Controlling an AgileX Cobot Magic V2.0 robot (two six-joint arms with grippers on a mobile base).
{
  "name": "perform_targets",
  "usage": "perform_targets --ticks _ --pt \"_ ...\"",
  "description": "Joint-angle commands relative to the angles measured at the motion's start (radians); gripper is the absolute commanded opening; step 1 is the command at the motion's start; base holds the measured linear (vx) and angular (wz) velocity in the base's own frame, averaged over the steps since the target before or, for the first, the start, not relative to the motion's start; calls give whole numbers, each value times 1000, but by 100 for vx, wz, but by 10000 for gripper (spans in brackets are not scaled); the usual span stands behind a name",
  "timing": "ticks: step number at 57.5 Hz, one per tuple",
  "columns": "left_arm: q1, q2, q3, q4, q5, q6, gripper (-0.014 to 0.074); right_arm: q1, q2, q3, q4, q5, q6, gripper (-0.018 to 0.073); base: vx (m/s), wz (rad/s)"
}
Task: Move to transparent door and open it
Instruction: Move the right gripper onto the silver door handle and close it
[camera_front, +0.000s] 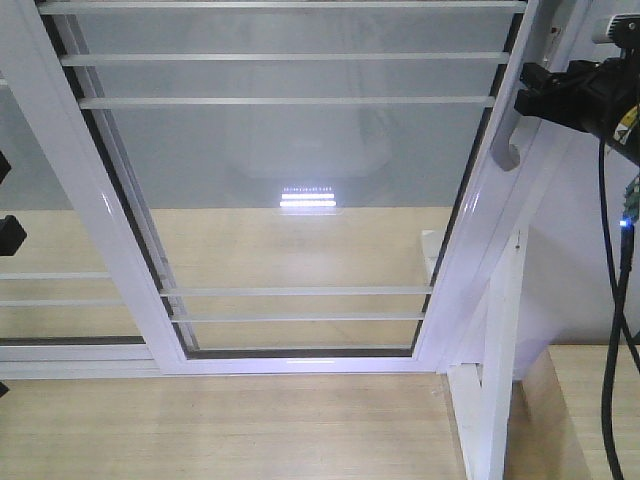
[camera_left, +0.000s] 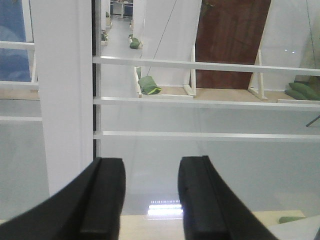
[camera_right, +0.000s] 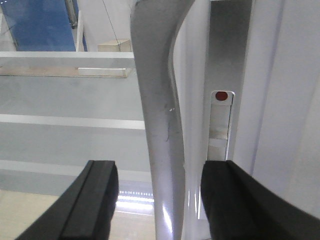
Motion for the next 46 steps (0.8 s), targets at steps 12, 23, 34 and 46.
perform_targets --ticks 12,23,34,46 --pt "-3 -3 -34 -8 -88 -7 399 -4 78 -163 7 -81 -7 439 0 0" --pt "-3 -3 -34 -8 -88 -7 399 30 116 -197 5 -74 -7 429 0 0" --pt "-3 -3 -34 -8 -88 -7 399 88 154 -225 3 -53 -17 386 0 0" --pt "-3 -3 -34 -8 -88 -7 399 143 171 -227 9 -54 -17 380 0 0"
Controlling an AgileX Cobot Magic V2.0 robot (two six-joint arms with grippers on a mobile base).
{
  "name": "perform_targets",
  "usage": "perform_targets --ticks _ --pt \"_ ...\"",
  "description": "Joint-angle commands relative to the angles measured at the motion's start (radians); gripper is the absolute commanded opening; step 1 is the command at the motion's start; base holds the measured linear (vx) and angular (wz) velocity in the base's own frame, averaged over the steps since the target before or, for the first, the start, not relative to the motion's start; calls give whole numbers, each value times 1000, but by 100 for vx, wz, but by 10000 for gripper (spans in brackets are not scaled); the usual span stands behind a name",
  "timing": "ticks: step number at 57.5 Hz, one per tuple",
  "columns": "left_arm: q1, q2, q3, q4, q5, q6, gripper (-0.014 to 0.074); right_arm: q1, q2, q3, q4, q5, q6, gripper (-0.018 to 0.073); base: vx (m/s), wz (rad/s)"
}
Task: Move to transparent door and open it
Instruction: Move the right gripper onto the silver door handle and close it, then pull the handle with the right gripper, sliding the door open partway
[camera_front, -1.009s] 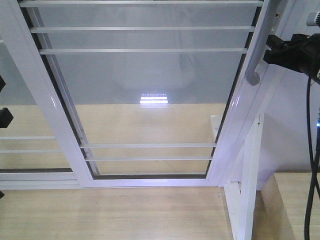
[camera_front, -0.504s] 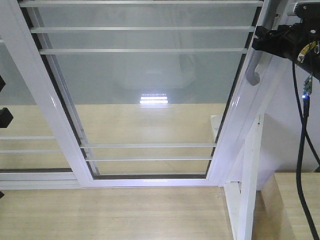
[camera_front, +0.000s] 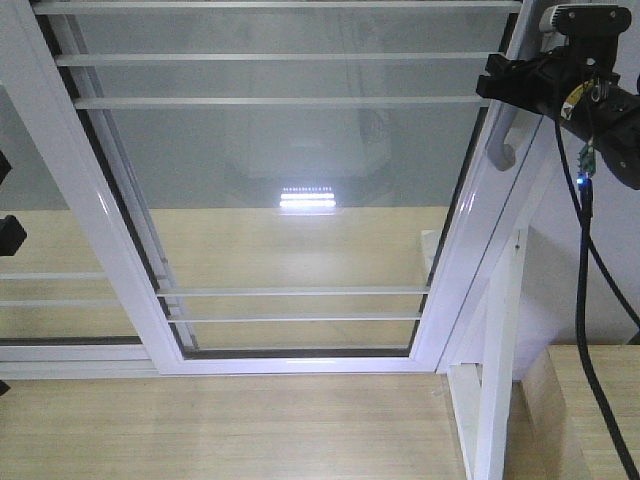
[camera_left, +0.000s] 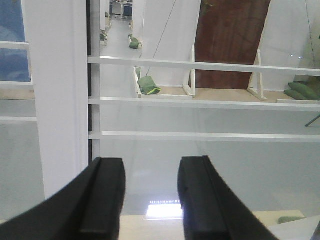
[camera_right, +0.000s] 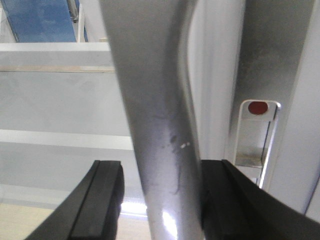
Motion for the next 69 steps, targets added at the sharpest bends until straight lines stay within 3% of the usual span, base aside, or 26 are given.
perform_targets --ticks 1,37,69 --pt "-3 -3 -34 -8 -87 -5 399 60 -34 -25 -40 -98 -5 380 0 0" --pt "-3 -3 -34 -8 -87 -5 399 153 -34 -25 -17 -104 -5 314 0 0" --pt "-3 -3 -34 -8 -87 -5 399 349 -34 -25 -17 -113 -32 314 0 0"
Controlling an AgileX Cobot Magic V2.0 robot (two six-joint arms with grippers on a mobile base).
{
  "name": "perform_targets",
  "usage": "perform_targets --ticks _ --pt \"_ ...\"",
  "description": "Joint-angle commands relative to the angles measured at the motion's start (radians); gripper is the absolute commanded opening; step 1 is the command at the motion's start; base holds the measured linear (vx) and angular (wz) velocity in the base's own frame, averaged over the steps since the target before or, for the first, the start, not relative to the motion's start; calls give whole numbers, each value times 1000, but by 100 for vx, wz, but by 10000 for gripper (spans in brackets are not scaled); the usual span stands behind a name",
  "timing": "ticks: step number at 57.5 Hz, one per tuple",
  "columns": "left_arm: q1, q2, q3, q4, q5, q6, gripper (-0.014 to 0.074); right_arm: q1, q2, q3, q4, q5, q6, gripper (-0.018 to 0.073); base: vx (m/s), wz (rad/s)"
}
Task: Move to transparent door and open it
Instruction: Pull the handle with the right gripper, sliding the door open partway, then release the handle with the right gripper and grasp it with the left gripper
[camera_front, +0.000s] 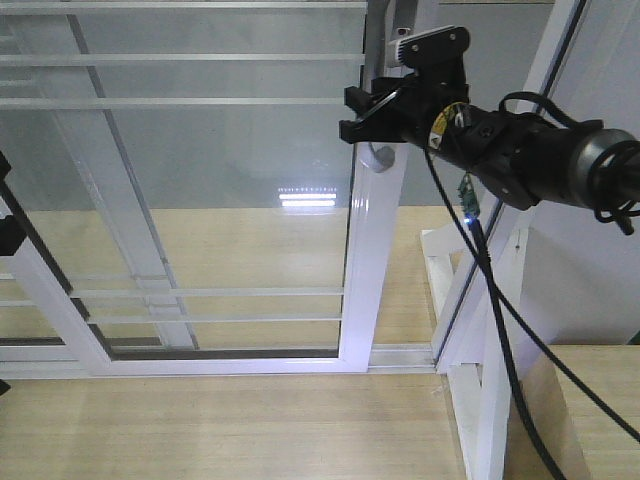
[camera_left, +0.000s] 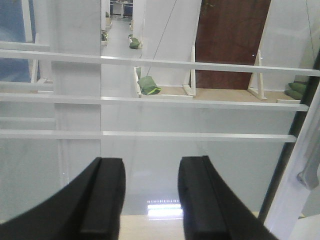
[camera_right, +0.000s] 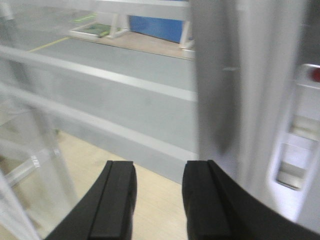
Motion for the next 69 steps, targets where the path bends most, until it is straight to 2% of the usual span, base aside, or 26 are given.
perform_targets --ticks 1,12,24,32,36,41,50,59,69 --pt "-3 -3 -34 -8 -87 -5 399 16 -49 -25 7 -79 -11 314 0 0" --pt "-3 -3 -34 1 -87 0 399 14 -115 -22 -8 -27 70 314 0 0" --pt "-3 -3 -34 203 -87 -19 399 12 -316 -22 -134 340 82 314 0 0" --pt "-3 4 -34 236 -91 -109 399 12 -444 -12 -154 542 78 314 0 0" --pt "-5 22 -39 240 -98 -135 401 12 -511 43 -154 538 71 314 0 0" --pt "-17 59 -40 283 -142 -137 407 12 -599 155 -153 533 72 314 0 0" --pt "-70 161 -76 331 -197 -151 426 12 -770 375 -146 540 108 314 0 0" --pt "-117 284 -155 334 -226 -164 438 12 -955 531 -127 581 187 314 0 0" --pt "-163 430 -262 333 -273 -164 438 12 -1106 600 -140 673 194 314 0 0"
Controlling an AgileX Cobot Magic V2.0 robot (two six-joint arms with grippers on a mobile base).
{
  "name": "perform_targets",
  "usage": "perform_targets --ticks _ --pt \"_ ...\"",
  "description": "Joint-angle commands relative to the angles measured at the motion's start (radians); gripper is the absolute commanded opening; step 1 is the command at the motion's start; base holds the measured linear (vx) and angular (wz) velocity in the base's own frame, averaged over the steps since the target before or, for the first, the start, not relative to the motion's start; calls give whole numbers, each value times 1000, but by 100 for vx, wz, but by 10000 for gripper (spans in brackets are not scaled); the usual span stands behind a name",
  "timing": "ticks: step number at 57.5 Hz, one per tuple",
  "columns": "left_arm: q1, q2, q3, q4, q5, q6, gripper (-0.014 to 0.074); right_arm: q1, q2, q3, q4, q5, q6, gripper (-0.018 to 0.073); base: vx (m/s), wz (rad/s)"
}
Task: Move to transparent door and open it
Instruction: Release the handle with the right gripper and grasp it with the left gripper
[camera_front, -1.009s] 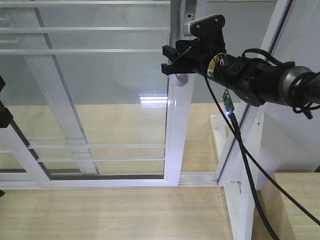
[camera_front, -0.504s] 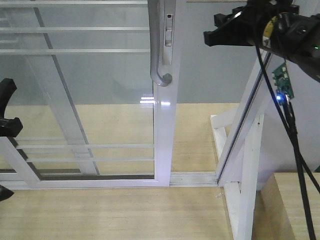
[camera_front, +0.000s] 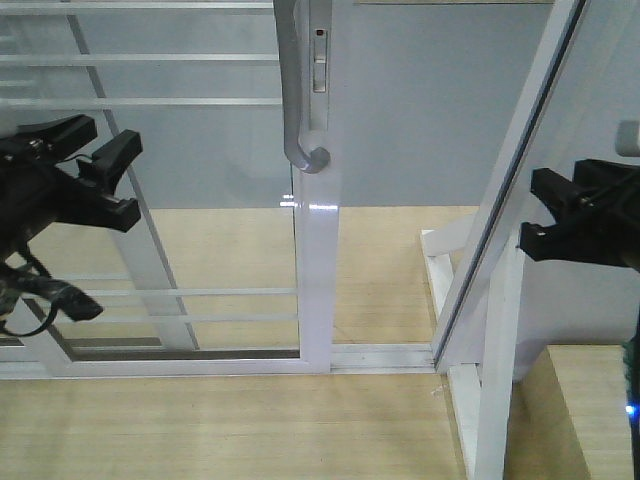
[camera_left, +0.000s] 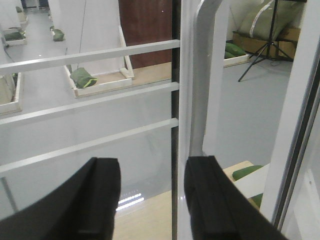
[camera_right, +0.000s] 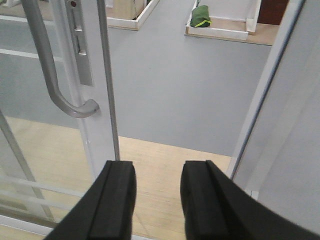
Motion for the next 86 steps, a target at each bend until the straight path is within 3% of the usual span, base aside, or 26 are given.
perform_targets --ticks 1,21,60,70,86 --pt "-27 56 -84 -13 -101 -11 438 -4 -69 -9 -25 -2 4 314 0 0" --pt "-119 389 -398 -13 -117 -10 537 -4 -137 -6 -31 32 5 314 0 0" --pt "-157 765 -838 -13 -121 -84 545 -4 -137 -6 -35 94 5 313 0 0" --pt "-156 800 -863 -26 -115 -39 517 -4 -137 -6 -35 94 5 313 0 0" --pt "-140 802 -861 -186 -100 110 430 -4 -137 -6 -35 94 5 313 0 0"
